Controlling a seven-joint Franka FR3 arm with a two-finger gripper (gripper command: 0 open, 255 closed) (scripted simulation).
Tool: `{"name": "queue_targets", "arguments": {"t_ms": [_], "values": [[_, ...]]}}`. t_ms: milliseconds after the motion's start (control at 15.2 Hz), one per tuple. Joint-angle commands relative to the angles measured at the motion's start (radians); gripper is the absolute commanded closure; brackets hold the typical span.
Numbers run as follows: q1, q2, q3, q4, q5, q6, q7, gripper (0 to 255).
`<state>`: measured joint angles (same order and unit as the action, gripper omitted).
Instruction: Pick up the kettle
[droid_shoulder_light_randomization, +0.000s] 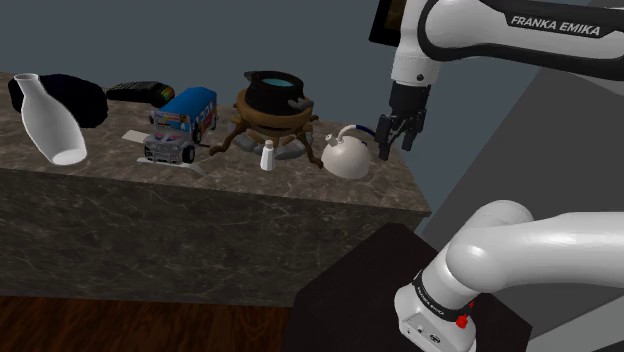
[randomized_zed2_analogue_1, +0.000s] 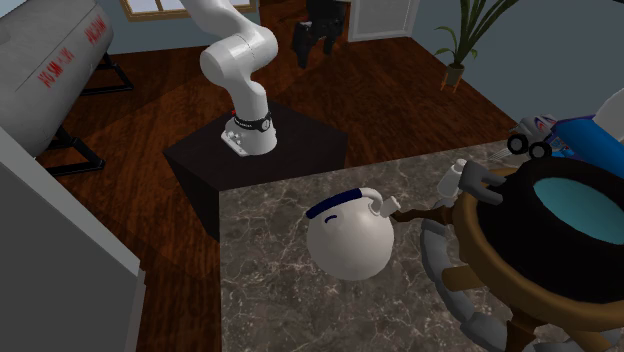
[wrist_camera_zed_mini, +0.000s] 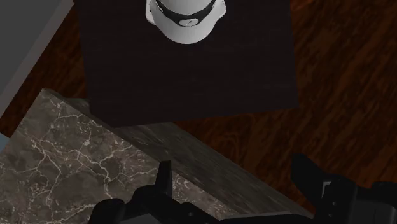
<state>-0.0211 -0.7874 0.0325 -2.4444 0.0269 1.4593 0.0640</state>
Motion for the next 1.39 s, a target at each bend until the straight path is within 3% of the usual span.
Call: {"name": "queue_targets", "arguments": {"t_ms": [0, 396, 726, 1056, 1320], "values": [[0.000, 0.000, 0.000, 0.000, 0.000, 0.000, 0.000, 0], [0.011, 0.070, -0.145, -0.040, -0.100, 0.198, -0.275, 0], [0.035, 0.185, -0.266, -0.021, -0.140, 0.369, -0.501, 0], [0.082, 0.340, -0.381, 0.046, -0.119, 0.523, -0.736, 0], [0.135, 0.483, -0.468, 0.131, -0.048, 0.619, -0.943, 0]]}}
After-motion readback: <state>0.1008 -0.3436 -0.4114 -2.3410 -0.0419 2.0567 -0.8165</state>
